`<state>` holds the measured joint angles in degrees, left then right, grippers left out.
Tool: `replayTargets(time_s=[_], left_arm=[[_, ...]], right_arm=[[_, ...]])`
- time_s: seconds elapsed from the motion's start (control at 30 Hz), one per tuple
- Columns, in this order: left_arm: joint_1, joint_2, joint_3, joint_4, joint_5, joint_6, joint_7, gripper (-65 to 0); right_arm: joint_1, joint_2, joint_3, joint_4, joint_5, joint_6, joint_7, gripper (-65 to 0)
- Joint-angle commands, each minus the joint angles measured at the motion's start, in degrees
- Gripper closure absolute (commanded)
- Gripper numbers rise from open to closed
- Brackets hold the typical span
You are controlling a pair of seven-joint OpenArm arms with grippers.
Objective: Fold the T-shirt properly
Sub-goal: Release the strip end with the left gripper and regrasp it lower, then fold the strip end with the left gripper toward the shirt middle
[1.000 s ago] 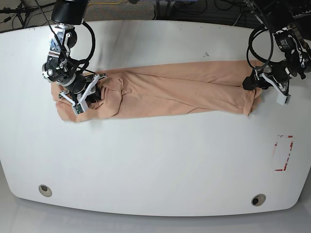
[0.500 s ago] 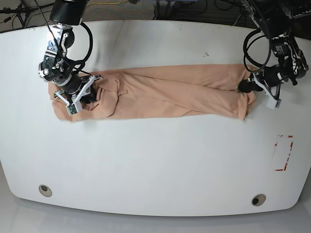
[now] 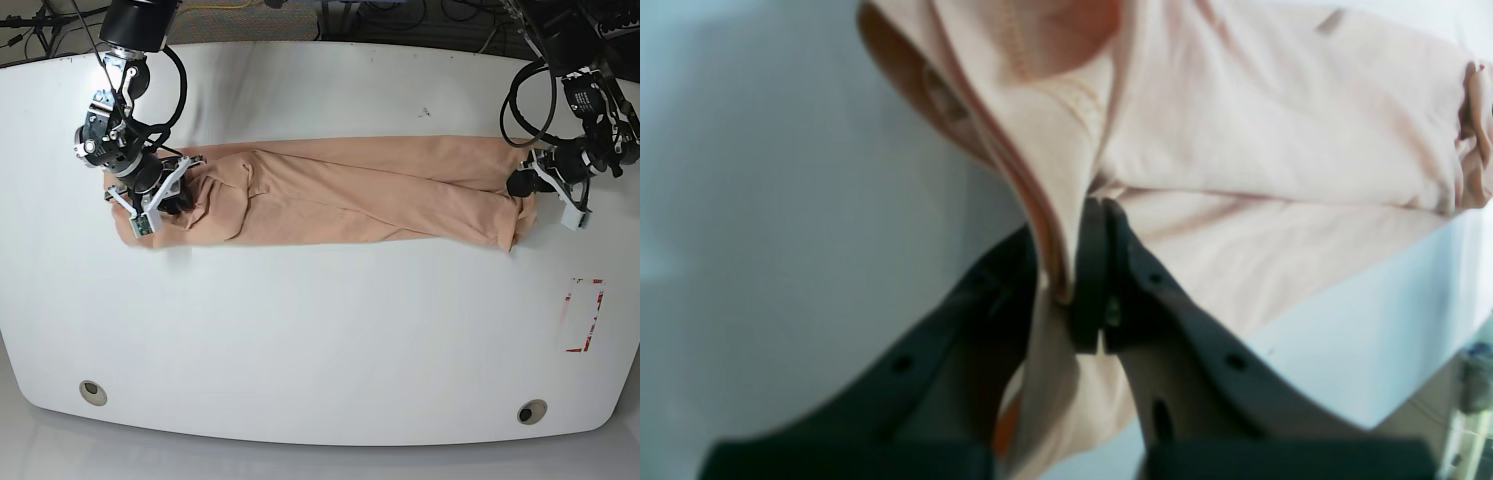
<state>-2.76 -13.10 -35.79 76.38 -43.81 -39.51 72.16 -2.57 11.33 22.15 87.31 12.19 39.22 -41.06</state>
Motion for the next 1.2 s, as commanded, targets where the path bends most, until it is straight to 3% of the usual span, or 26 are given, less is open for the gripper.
replayTargets(time_s=[0.0, 0.4, 0.7, 1.17], left_arm=[[-0.8, -1.4, -0.1, 1.4, -1.2, 0.0, -0.8, -1.7], [-0.7, -5.3, -0.1, 1.5, -1.4, -0.3, -0.6, -1.7], [-0.8, -5.8, -0.1, 2.8, -1.5, -0.4, 1.7, -1.7], [-2.0, -5.7, 3.8, 24.9, -1.5, 0.0, 5.7, -2.1]], right_arm=[[0.9, 0.6, 2.8, 1.4, 0.9, 0.3, 1.0, -10.9], [1.2, 0.6, 4.0, 1.7, 0.4, 0.3, -0.2, -10.9], [1.4, 0.8, 3.9, -7.7, 0.5, 0.3, 6.7, -10.9], [0.0, 0.5, 3.8, -8.3, 0.7, 0.3, 6.7, -10.9]])
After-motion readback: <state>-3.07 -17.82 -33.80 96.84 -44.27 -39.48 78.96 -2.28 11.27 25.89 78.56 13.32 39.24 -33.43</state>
